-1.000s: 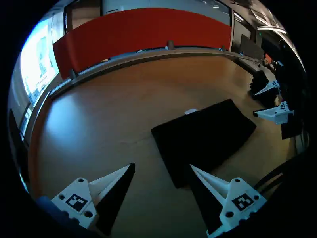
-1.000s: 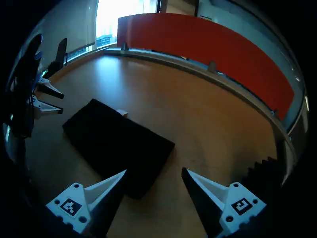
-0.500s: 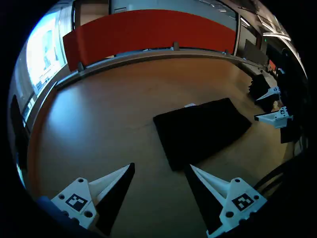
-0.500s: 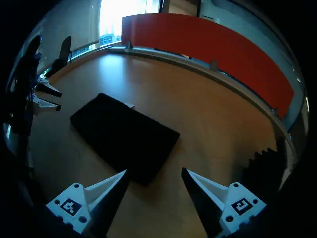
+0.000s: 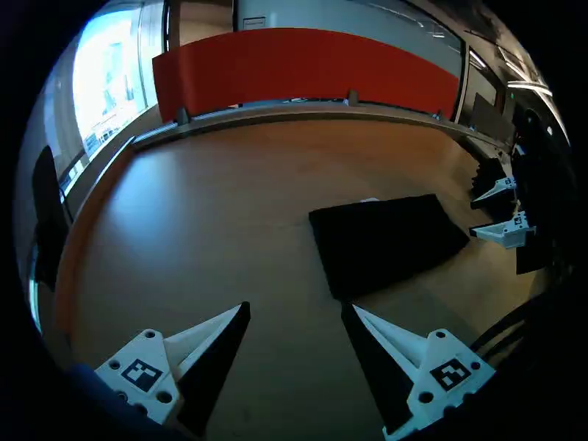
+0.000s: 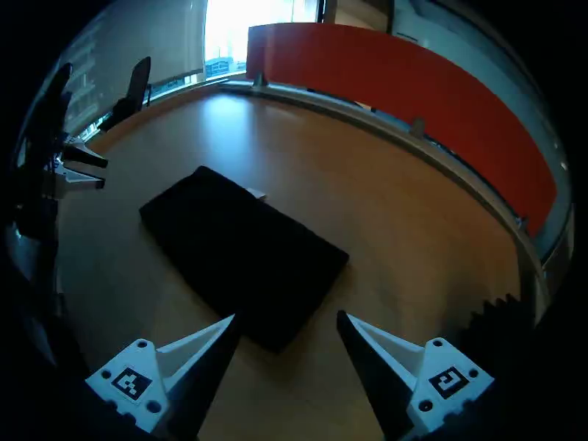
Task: Fold towel
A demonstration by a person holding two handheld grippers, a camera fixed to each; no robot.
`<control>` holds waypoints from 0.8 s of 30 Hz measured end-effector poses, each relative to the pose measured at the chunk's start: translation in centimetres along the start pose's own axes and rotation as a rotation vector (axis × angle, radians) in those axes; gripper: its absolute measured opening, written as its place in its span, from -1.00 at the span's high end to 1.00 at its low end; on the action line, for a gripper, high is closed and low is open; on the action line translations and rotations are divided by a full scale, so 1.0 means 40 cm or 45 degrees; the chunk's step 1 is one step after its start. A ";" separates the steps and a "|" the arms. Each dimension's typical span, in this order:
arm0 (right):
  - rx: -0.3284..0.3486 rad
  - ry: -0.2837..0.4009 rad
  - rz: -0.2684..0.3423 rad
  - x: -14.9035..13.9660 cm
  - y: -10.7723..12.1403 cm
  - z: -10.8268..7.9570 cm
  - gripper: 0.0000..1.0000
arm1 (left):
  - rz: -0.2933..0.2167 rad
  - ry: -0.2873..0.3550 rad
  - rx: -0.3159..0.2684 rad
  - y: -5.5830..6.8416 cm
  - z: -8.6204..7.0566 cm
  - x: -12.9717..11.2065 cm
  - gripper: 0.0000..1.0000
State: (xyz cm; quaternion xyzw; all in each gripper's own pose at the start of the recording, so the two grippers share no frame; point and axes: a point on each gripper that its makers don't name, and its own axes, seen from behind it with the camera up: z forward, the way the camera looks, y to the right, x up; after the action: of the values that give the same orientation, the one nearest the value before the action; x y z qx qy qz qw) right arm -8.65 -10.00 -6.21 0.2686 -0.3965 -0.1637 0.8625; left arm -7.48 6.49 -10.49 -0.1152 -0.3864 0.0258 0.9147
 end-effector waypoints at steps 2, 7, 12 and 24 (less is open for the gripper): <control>0.010 -0.001 -0.011 0.001 -0.002 0.005 -0.95 | -0.013 0.003 0.008 -0.004 -0.011 -0.004 -0.84; 0.045 -0.013 -0.038 -0.007 -0.011 0.016 -0.95 | -0.031 0.011 0.034 -0.014 -0.037 -0.015 -0.84; 0.070 -0.035 -0.068 -0.028 -0.019 0.027 -0.95 | -0.060 0.016 0.050 -0.016 -0.063 -0.029 -0.84; 0.128 -0.111 -0.103 -0.099 -0.029 0.041 -0.60 | -0.098 0.024 0.093 -0.025 -0.112 -0.058 -0.85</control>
State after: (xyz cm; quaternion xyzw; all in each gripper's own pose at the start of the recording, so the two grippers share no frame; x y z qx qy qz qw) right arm -12.50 -9.50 -8.36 0.3201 -0.4302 -0.1899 0.8224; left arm -5.95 4.35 -14.93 -0.0672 -0.3808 0.0035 0.9222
